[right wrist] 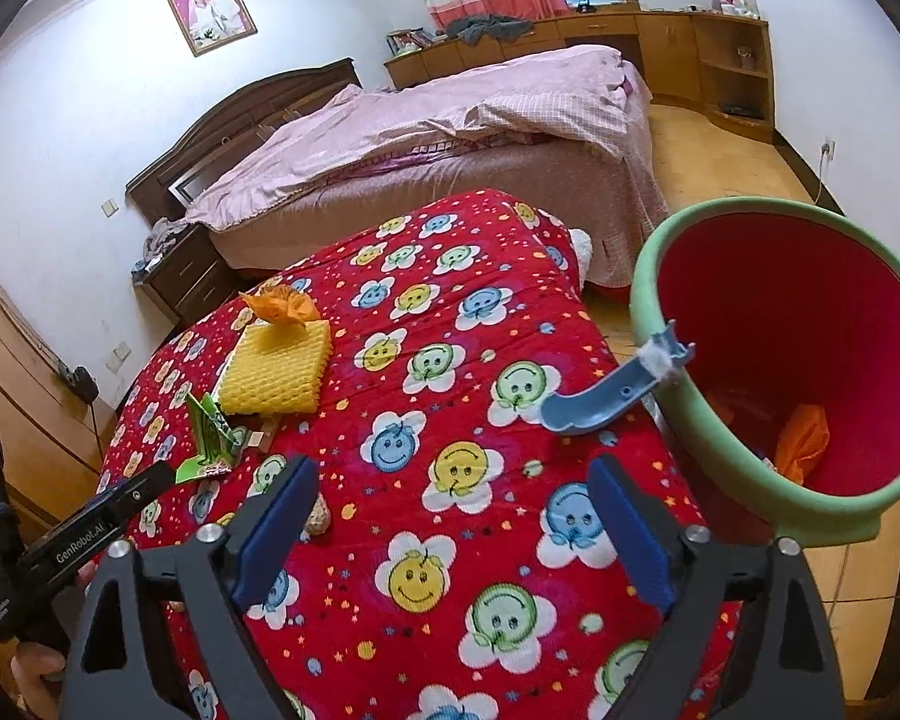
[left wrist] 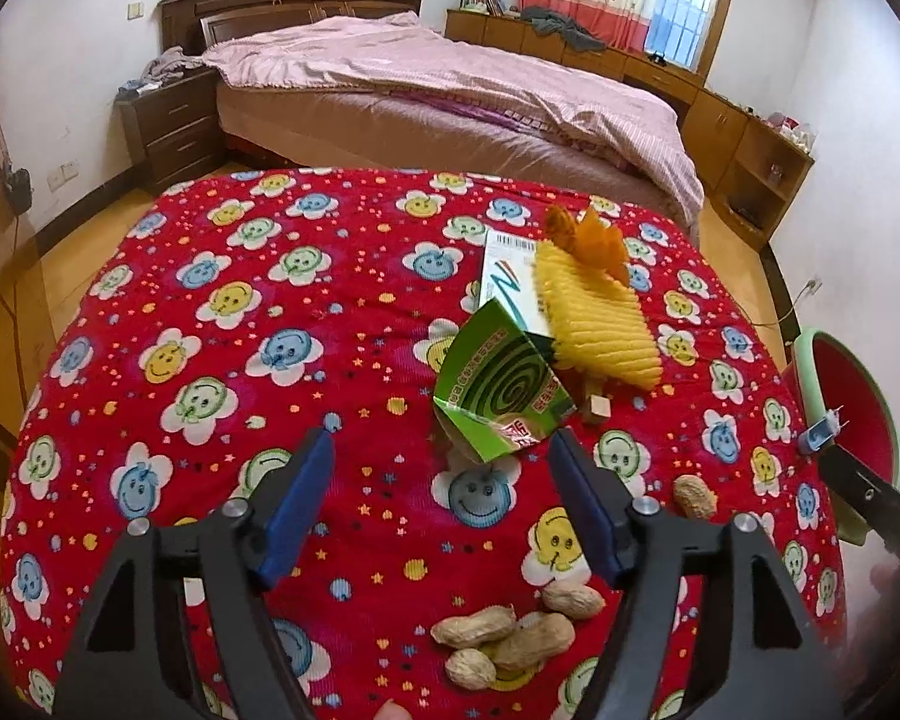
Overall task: Collect trash
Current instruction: 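Grasp the green mosquito-coil box with the left tool, then grasp the second yellow foam net with the right tool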
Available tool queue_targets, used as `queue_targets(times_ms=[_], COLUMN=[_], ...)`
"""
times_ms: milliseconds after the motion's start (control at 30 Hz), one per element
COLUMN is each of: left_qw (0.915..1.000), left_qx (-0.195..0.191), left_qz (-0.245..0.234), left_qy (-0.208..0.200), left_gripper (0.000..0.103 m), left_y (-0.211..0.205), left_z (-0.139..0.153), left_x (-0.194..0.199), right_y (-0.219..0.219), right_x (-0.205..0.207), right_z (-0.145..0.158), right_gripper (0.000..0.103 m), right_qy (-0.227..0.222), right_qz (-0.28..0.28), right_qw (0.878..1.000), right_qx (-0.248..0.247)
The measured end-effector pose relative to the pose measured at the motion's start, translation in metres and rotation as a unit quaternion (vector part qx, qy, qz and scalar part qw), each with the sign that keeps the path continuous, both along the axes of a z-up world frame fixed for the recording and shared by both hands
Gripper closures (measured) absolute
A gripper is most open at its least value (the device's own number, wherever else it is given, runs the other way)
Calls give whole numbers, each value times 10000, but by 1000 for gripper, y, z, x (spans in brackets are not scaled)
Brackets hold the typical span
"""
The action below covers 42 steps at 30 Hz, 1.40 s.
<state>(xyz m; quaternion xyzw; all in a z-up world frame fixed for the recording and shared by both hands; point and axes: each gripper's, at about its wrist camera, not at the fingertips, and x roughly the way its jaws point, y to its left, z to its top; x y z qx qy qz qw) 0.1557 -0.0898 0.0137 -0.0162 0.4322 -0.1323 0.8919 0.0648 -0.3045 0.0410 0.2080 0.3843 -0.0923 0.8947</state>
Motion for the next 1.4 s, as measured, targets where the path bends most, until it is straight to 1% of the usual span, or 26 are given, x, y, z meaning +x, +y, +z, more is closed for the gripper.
queue_targets(times_ms=[167,267,367,567,667,833,900,933,1033,1167,1267,1400], left_qw=[9998,9996,9994,9985,9979,9983,9984,9984,9987,9993,9997,9993], left_qx=[94,68,97,378,508,420,450,458,336,274,231,279], left_qz=[-110,-221,-302,-379,-366,-340,-296,-298,-350,-265,-84,229], left_qy=[146,178,153,119,171,211,162,148,154,38,-13,-13], left_gripper=[30,29,23,23,23,24,32,34,34,34,34,34], left_y=[-8,-17,-26,-43,-46,-43,-40,-40,-34,-24,-12,8], left_z=[-12,-17,-18,-25,-30,-31,-30,-29,-27,-20,-14,-10], left_x=[11,18,23,38,43,46,45,45,43,40,40,45], right_y=[0,-3,-6,-11,-14,-15,-14,-13,-8,2,10,23], right_x=[9,13,18,23,24,25,27,28,31,35,40,49], right_z=[-7,-10,-14,-19,-20,-20,-20,-19,-18,-15,-13,-10], right_gripper=[8,8,8,8,8,8,8,8,8,8,8,8], right_qy=[48,75,120,169,187,207,213,210,207,196,194,188], right_qz=[30,33,33,16,6,4,24,38,106,225,322,477], right_qw=[10000,9999,9999,9998,9998,9997,9997,9997,9997,9996,9993,9987], right_qx=[34,65,80,103,111,101,101,97,54,3,-45,-60])
